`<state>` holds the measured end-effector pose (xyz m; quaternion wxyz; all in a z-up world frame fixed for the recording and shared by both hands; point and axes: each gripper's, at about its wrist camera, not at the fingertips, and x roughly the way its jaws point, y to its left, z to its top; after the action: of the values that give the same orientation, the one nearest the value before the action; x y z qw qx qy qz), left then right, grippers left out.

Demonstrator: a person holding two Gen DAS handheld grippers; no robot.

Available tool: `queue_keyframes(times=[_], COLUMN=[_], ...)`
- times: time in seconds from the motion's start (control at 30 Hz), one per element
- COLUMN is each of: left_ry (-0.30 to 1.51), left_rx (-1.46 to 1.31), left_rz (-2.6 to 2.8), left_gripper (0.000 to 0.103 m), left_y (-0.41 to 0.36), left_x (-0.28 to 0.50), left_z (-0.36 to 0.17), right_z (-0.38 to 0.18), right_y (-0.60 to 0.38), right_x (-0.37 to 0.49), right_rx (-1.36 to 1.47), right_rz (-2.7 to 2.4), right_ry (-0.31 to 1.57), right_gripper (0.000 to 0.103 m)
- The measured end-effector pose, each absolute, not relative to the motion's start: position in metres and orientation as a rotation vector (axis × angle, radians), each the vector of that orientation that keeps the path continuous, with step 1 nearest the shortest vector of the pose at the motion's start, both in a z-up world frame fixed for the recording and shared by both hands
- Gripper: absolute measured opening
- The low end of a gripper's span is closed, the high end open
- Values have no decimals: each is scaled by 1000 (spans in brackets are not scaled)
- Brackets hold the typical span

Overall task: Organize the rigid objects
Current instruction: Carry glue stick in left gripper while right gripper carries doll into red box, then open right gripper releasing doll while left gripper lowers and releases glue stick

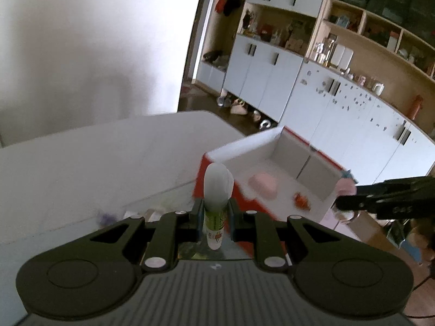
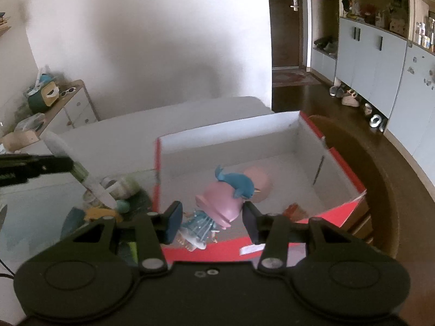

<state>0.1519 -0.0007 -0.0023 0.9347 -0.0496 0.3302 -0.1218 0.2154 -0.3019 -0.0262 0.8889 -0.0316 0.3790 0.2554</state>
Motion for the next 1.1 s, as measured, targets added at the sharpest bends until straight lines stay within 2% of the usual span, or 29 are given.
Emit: queue_keyframes(times=[0.43,0.77,1.1], left_ry=[646,794,898], left_rx=[-82,-50,-46], left_rz=[-298,-291,-270], left_gripper=[17,17,17], left_y=[-82,-135,-154], left_x=[213,264,302], left_z=[22,-27,-61], right_z=[-47,-74,-96], right_y=[-336,-344,-329], right_x=[286,334,350], right_rx=[-129,-195,-273], right_rz=[558,589,670], right_ry=[817,856,922], right_gripper=[48,48,48])
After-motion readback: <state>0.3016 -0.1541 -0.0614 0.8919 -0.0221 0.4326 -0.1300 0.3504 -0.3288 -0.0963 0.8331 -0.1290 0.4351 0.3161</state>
